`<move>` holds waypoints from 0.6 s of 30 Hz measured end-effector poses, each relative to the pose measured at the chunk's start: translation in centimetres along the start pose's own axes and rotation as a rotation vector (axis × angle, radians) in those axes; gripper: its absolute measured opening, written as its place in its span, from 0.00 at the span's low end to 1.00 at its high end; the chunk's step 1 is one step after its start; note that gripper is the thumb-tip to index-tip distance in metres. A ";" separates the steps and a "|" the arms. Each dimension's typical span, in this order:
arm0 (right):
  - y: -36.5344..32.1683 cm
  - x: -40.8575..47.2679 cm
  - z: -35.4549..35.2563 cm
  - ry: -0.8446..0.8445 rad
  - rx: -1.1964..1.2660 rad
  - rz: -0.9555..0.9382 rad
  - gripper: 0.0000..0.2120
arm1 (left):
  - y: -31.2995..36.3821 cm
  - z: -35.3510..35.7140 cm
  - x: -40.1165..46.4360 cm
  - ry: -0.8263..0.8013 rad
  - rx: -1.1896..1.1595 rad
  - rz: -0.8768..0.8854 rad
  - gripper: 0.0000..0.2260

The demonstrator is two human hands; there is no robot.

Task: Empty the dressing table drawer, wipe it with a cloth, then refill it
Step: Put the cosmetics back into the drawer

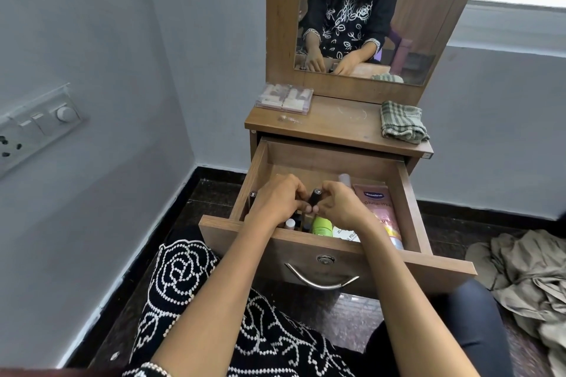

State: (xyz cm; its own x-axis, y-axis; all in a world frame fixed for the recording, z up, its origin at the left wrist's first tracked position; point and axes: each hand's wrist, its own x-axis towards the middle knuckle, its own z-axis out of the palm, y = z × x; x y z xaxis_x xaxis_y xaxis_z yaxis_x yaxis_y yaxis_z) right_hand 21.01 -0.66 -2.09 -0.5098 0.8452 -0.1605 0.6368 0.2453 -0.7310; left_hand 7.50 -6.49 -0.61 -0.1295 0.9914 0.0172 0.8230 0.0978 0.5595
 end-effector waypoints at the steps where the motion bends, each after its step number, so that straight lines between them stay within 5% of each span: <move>1: 0.0 0.0 0.0 -0.011 0.007 0.004 0.08 | 0.0 0.0 0.0 -0.001 0.005 0.003 0.06; 18: -0.1 0.2 0.1 -0.030 -0.063 0.007 0.18 | -0.6 0.7 0.4 -0.077 0.120 0.007 0.09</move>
State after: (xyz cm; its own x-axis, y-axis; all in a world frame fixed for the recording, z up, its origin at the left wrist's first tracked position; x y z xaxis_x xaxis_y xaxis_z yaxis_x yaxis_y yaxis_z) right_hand 20.82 -0.54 -2.12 -0.5216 0.8327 -0.1856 0.6751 0.2698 -0.6866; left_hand 7.33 -6.13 -1.59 -0.0847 0.9954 -0.0455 0.8844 0.0961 0.4566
